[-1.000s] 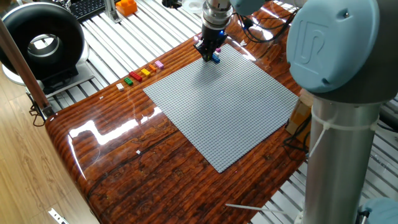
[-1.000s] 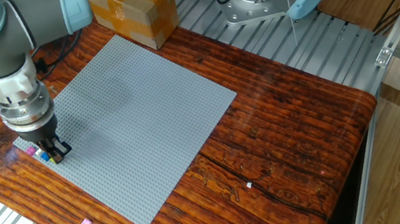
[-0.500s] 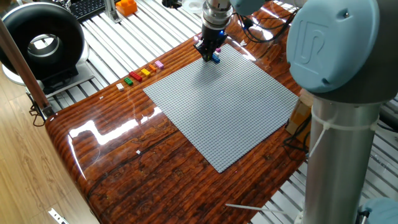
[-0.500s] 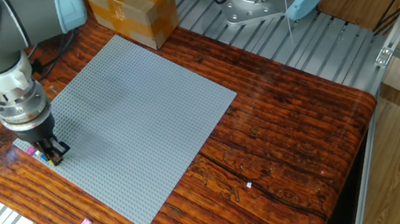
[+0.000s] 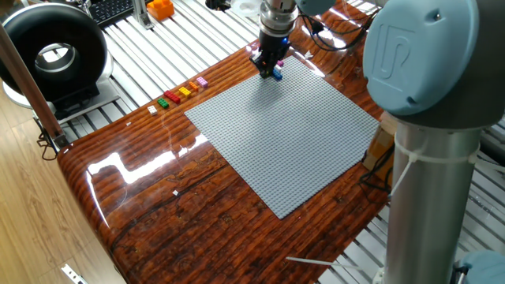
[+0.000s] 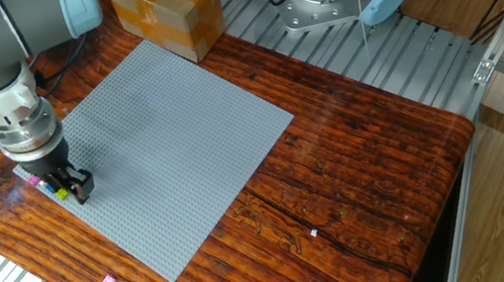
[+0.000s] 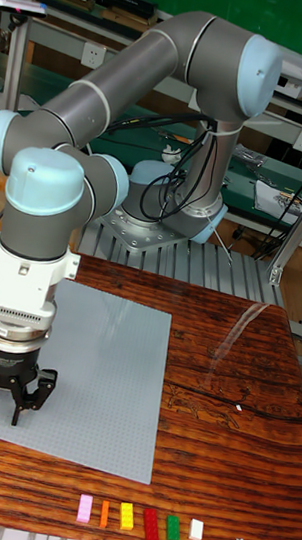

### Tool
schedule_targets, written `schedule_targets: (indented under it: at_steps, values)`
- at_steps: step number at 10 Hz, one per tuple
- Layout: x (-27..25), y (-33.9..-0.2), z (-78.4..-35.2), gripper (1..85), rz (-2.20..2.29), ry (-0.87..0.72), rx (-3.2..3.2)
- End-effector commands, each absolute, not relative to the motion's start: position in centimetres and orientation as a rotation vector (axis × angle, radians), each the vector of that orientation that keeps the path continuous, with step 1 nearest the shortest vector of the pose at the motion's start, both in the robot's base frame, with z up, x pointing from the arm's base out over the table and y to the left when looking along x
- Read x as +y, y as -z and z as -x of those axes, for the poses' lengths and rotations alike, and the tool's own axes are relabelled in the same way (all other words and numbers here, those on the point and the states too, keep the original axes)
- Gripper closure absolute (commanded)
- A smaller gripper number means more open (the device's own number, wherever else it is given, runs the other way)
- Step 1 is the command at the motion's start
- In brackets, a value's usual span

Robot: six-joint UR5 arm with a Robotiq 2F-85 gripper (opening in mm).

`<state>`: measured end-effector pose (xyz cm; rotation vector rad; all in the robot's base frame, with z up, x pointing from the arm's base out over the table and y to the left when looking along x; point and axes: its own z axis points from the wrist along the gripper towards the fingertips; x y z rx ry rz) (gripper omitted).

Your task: Build with small Lego blocks

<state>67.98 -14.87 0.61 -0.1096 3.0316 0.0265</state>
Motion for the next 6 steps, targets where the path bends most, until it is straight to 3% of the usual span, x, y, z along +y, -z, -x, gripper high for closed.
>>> schedule_targets:
  at_steps: [1, 5, 6]
  values:
    - [-14.34, -0.83, -68.49, 31.7, 0.11, -0.059, 3.017]
    - [-14.34, -1.25, -68.53, 31.0, 0.076, -0.048, 3.028]
    - [-14.42, -1.2, -68.62, 37.0, 0.053, -0.045, 3.026]
